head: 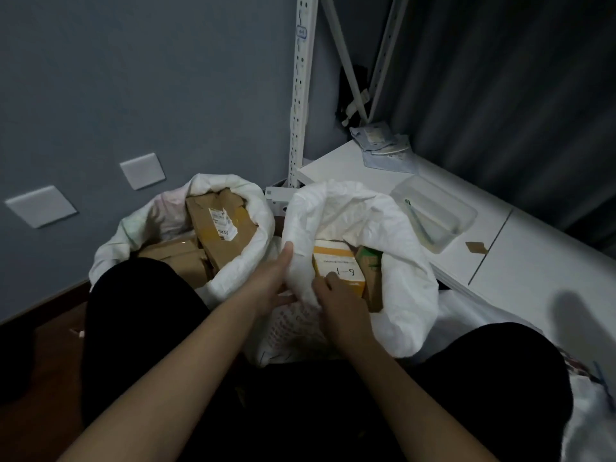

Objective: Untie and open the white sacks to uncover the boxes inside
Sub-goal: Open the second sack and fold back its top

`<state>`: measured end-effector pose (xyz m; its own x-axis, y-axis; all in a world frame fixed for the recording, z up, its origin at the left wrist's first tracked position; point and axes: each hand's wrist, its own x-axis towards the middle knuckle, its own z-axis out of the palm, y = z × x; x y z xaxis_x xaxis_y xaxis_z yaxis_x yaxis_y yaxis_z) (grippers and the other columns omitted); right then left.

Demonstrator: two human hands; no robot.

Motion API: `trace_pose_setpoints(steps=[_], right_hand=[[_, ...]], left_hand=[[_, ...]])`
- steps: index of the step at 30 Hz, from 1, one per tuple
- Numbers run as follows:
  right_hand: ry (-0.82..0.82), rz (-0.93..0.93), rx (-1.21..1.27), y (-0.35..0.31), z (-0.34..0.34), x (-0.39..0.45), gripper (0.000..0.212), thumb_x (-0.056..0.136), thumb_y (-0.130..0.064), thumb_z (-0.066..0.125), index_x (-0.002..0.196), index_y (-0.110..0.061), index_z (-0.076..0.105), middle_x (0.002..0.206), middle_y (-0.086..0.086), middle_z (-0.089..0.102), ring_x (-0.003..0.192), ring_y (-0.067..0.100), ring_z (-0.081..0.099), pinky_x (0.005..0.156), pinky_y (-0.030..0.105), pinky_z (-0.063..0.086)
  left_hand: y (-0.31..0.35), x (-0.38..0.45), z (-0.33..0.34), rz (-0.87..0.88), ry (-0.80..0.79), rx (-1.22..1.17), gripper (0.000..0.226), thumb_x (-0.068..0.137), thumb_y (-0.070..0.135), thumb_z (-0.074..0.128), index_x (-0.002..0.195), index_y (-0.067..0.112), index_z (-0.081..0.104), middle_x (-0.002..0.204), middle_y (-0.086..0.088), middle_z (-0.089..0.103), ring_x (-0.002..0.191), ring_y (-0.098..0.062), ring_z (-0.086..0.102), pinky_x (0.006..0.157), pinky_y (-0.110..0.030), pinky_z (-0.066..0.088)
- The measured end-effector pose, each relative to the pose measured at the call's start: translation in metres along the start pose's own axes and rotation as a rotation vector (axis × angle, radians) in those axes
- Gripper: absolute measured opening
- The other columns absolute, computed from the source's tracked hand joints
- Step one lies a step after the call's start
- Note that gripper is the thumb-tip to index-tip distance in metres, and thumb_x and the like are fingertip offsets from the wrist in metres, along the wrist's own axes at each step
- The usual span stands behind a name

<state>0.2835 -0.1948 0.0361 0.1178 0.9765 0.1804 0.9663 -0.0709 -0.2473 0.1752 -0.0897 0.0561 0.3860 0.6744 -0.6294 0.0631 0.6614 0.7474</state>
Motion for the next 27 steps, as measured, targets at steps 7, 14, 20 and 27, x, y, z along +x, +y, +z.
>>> trace_pose_setpoints(steps=[7, 14, 20, 27], right_hand=[[-0.008, 0.267, 0.457, -0.002, -0.011, -0.004, 0.051, 0.073, -0.065, 0.065, 0.090, -0.021, 0.045, 0.086, -0.005, 0.051, 0.075, 0.009, 0.051, 0.059, 0.026, 0.038], [0.219, 0.060, 0.172, -0.022, 0.012, -0.007, 0.017, 0.078, -0.012, 0.044, 0.092, -0.021, 0.038, 0.082, 0.002, 0.055, 0.066, 0.017, 0.054, 0.053, 0.021, 0.027], [0.079, -0.121, 0.131, -0.008, 0.021, -0.010, 0.017, 0.080, -0.034, 0.045, 0.092, -0.021, 0.046, 0.086, 0.004, 0.051, 0.074, 0.023, 0.051, 0.060, 0.028, 0.032], [0.116, 0.545, 0.890, -0.023, 0.004, 0.022, 0.033, 0.081, -0.033, 0.074, 0.097, -0.020, 0.047, 0.086, -0.012, 0.053, 0.076, -0.003, 0.053, 0.061, 0.014, 0.039]], left_hand=[[-0.013, 0.014, -0.002, -0.032, 0.032, -0.077, 0.044, 0.097, 0.028, 0.053, 0.133, 0.003, 0.046, 0.130, -0.014, 0.056, 0.115, -0.029, 0.055, 0.091, -0.041, 0.051], [-0.003, 0.005, -0.009, -0.114, -0.039, 0.070, 0.019, 0.095, 0.014, 0.052, 0.109, 0.002, 0.056, 0.100, -0.013, 0.063, 0.089, -0.021, 0.062, 0.070, -0.029, 0.053], [0.007, 0.019, 0.001, -0.043, 0.050, 0.134, 0.038, 0.094, 0.026, 0.054, 0.124, 0.002, 0.051, 0.121, -0.014, 0.059, 0.109, -0.029, 0.058, 0.095, -0.042, 0.050], [0.000, 0.031, -0.010, -0.040, -0.146, 0.009, 0.025, 0.100, 0.025, 0.045, 0.109, 0.005, 0.056, 0.107, -0.009, 0.062, 0.102, -0.016, 0.062, 0.089, -0.028, 0.047]])
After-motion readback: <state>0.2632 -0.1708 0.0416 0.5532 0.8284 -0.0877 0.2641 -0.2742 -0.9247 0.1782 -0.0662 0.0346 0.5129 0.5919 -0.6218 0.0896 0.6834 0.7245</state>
